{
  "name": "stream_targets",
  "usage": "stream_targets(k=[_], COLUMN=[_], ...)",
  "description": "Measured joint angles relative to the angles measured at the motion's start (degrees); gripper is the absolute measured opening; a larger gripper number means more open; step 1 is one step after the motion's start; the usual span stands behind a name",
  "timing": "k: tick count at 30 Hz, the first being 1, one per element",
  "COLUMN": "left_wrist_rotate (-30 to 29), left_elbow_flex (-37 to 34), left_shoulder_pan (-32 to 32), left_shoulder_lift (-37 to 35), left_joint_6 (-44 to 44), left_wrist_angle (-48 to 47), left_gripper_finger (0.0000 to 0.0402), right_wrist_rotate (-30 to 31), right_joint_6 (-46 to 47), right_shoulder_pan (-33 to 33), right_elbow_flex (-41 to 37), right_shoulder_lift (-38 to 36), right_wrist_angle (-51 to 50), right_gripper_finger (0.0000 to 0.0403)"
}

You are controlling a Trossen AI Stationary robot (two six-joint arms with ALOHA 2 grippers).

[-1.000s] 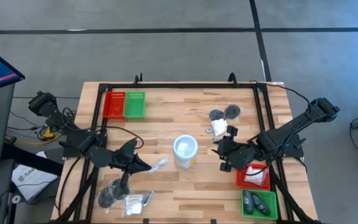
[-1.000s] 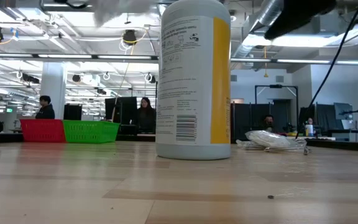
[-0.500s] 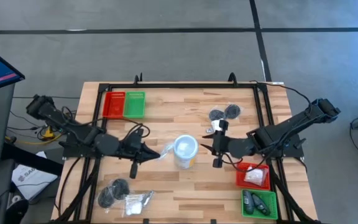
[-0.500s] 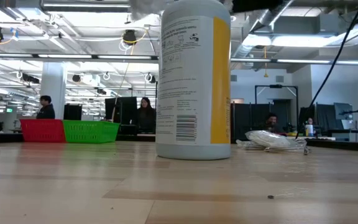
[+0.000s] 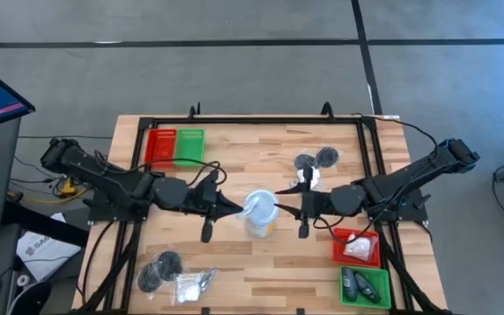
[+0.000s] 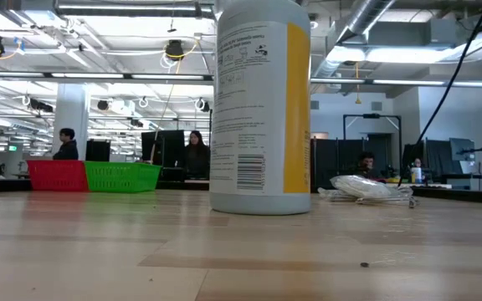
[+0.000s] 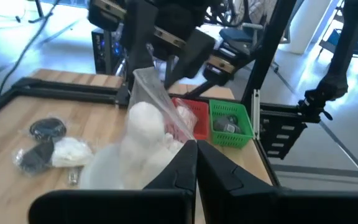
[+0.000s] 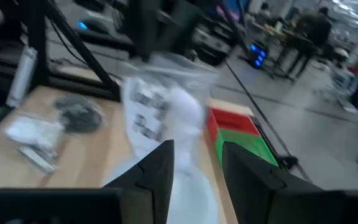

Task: Pick & Place Travel size toiletries
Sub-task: Put the white cotton pack into the bottom red basket

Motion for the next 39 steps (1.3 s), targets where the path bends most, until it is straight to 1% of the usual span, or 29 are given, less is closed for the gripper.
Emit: stream_targets(k=[6,9,13,16,21,25,27,32,39], left_wrist_rotate=[0.56,0.63,2.63,3.60,3.84,5.09,5.09,6.61,6.84], left_elbow_flex=[0.59,0.66,0.74,0.59,0.61,0.61,0.61,0.61,0.61], left_shoulder_pan=[1.06,1.89,2.97,3.08,3.49,4.34,4.70,5.25,5.22], left_shoulder_lift=[-0.02,0.87,1.96,2.01,1.99,2.21,2.32,2.32,2.29], left_joint_6=[0.96,0.96,1.78,2.03,2.91,3.71,3.73,5.10,6.94], left_wrist_angle=[0.17,0.28,2.22,2.00,2.94,3.68,3.50,4.55,5.45], left_gripper_finger=[0.0000,0.0000,0.0000,0.0000,0.0000,0.0000,0.0000,0.0000,0.0000], right_wrist_rotate=[-0.53,-2.91,-6.20,-8.61,-9.53,-15.33,-17.31,-18.00,-18.15], right_joint_6=[-1.86,-1.91,-1.89,-1.87,-1.87,-1.73,-1.71,-1.40,-1.28], right_shoulder_pan=[-1.03,-2.44,-4.43,-5.74,-7.09,-8.38,-8.72,-9.06,-9.84], right_elbow_flex=[-0.02,-0.02,-0.02,-0.02,-0.02,-0.01,-0.02,-0.02,-0.02], right_shoulder_lift=[0.02,0.02,0.02,0.02,0.02,0.07,0.09,0.11,0.11], right_wrist_angle=[3.08,3.17,3.47,3.69,5.02,5.61,5.77,6.09,6.09], right_gripper_finger=[0.0126,0.0126,0.0126,0.0126,0.0126,0.0126,0.0126,0.0126,0.0125])
